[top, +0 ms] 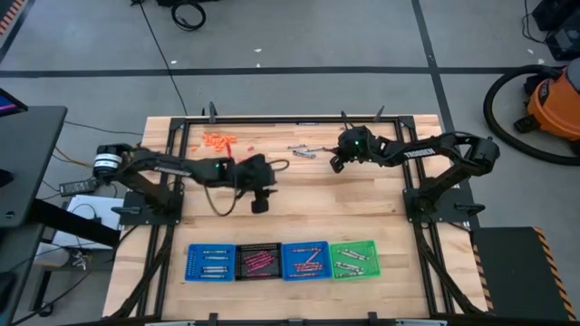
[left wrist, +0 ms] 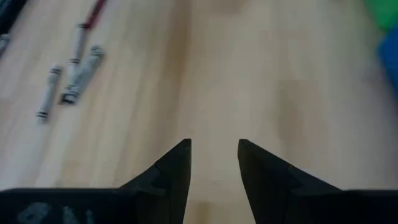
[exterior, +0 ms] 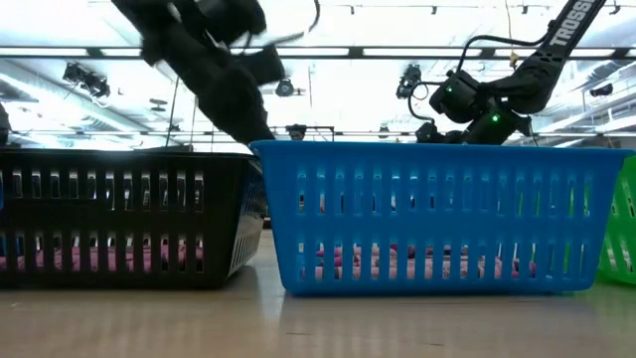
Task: Sort crayons
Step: Put the white crayon into the green bin
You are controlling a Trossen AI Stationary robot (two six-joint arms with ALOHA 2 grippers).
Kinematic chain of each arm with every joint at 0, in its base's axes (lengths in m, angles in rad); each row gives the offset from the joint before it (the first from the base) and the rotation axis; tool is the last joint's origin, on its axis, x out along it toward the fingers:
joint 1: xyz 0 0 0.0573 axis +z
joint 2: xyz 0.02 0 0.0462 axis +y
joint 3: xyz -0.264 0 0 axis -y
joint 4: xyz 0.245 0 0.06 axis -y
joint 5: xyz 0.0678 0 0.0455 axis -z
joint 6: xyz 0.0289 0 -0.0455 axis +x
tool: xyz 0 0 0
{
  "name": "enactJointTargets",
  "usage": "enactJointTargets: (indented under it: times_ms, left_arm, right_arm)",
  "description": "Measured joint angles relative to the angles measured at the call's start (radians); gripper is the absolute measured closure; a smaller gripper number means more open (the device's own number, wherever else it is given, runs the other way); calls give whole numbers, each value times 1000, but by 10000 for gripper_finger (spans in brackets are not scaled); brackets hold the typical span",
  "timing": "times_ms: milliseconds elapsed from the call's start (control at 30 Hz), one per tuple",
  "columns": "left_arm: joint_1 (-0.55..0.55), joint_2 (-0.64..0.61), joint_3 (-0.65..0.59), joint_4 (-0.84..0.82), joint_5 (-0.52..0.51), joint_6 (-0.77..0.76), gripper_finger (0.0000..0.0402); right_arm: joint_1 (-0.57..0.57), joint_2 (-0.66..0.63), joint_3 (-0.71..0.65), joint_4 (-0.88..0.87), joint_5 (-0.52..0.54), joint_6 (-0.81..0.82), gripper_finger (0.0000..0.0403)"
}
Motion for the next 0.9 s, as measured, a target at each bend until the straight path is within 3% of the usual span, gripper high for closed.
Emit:
enactJointTargets:
  times_ms: [500,633,900]
  left_arm:
    - [212,211,10,174,68,102,259]
    - [244,260,81,151,130,117,259]
    - [279,391,267,51,150,250,259]
  right_arm:
    - [69,0,1,-24,-34,-4,371]
    - [93,0,5,-33,-35,-6,367]
    - [177,-1,76,-103,-25,-1,366]
